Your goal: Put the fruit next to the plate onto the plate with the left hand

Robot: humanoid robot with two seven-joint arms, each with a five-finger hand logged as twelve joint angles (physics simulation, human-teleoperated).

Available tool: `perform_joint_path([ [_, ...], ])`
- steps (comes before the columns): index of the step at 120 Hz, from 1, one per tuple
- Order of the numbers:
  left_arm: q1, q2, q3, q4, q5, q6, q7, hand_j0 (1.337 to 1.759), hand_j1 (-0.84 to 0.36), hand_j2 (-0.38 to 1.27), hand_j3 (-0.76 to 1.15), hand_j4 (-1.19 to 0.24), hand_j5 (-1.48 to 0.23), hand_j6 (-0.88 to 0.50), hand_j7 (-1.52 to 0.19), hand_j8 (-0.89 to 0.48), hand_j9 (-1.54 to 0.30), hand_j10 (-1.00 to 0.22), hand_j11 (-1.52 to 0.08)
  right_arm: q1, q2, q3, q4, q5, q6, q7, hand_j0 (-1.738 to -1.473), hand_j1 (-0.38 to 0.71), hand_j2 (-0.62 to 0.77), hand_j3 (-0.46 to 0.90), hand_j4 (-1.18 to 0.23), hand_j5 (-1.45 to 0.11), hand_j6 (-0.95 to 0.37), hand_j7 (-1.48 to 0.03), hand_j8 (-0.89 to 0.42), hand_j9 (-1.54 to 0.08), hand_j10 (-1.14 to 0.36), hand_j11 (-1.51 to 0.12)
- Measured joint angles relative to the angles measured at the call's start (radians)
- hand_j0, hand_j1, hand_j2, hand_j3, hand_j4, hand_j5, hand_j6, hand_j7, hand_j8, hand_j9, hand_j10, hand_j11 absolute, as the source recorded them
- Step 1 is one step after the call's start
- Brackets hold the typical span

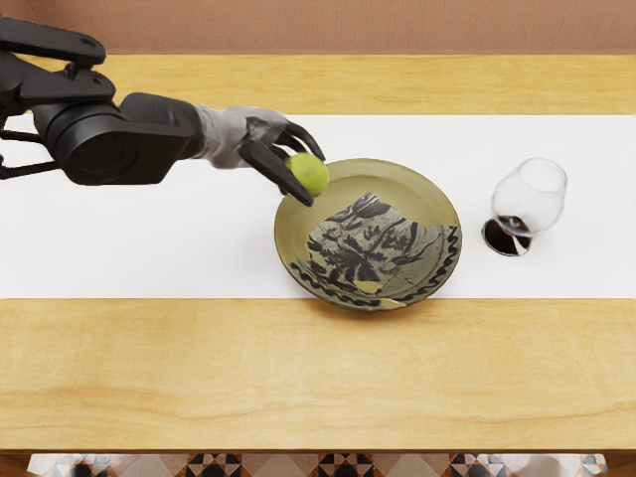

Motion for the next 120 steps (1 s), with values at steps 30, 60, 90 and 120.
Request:
perform_joint_path([
  [30,0.097,-0.143,-0.077,0.115,0.01,0.038,0.002,1.648,-0.32,0.35,0.0,-0.57,-1.13,-0.32,-1.07,-0.39,-1.07,-0.79,-1.07,0.0,0.0,0.0,0.0,0.0,0.0,0.0,-1.658,-0.33,0.0,0.0,-0.02,-0.02,-0.02,-0.02,-0.02,-0.02,-0.02,-0.02],
  [60,0.172,-0.229,-0.08,0.148,0.034,0.205,0.001,1.651,-0.37,0.46,0.0,-0.67,-1.12,-0.3,-1.08,-0.35,-1.06,-0.79,-1.06,0.0,0.0,0.0,0.0,0.0,0.0,0.0,-1.658,-0.33,0.0,0.0,-0.02,-0.02,-0.01,-0.02,-0.01,-0.02,-0.01,-0.02],
  [90,0.184,-0.244,-0.065,0.149,0.043,0.273,-0.006,1.655,-0.01,0.21,0.0,-0.33,-0.52,-0.17,-0.51,-0.18,-0.5,-0.39,-0.5,0.0,0.0,0.0,0.0,0.0,0.0,0.0,-1.658,-0.33,0.0,0.0,-0.01,-0.02,-0.01,-0.02,-0.01,-0.02,-0.01,-0.02],
  [120,0.131,0.327,0.052,0.066,0.042,-0.119,-0.004,1.657,0.24,0.06,0.0,-0.1,-0.16,-0.05,-0.15,-0.06,-0.15,-0.12,-0.15,0.0,0.0,0.0,0.0,0.0,0.0,0.0,-1.658,-0.33,0.0,0.0,-0.02,-0.02,-0.02,-0.02,-0.02,-0.02,-0.02,-0.02],
])
